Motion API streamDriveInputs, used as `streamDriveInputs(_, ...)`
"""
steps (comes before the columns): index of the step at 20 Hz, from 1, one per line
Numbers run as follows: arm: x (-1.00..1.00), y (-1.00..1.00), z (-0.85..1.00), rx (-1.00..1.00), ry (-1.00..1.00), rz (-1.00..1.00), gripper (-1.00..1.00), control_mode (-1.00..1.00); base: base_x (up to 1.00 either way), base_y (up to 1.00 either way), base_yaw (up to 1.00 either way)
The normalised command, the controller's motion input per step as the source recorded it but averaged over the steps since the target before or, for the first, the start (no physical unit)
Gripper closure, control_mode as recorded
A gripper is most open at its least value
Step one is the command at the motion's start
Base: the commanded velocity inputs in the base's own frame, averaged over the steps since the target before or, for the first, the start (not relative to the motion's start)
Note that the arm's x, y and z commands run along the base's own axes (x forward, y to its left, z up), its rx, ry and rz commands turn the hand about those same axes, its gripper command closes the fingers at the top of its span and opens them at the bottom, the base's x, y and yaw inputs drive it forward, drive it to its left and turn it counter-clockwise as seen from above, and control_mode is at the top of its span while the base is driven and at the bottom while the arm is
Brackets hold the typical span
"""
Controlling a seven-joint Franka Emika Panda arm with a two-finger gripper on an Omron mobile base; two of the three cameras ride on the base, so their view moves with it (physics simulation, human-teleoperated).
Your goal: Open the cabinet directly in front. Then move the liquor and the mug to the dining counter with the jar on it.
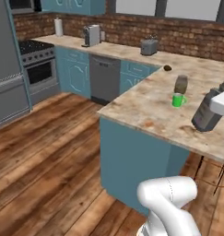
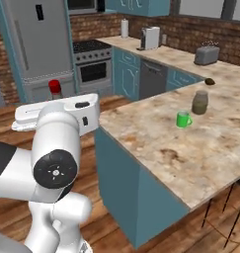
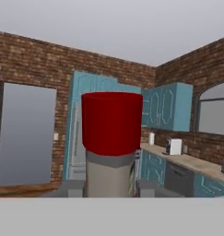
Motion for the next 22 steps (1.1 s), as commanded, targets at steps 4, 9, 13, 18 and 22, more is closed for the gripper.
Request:
streamDriveInputs(4,0.00,0.00,0.00,0.00,0.00,0.00,1.00,1.00,0.56,0.06,-0.50)
streamDriveInputs(9,0.00,0.00,0.00,0.00,0.00,0.00,1.00,1.00,0.63,0.18,-0.47)
streamDriveInputs(13,0.00,0.00,0.00,0.00,0.00,0.00,1.00,1.00,0.54,0.23,-0.47)
streamDriveInputs(18,0.00,0.00,0.00,0.00,0.00,0.00,1.00,1.00,0.41,0.19,-0.46)
streamDriveInputs(22,0.00,0.00,0.00,0.00,0.00,0.00,1.00,1.00,0.41,0.34,-0.46)
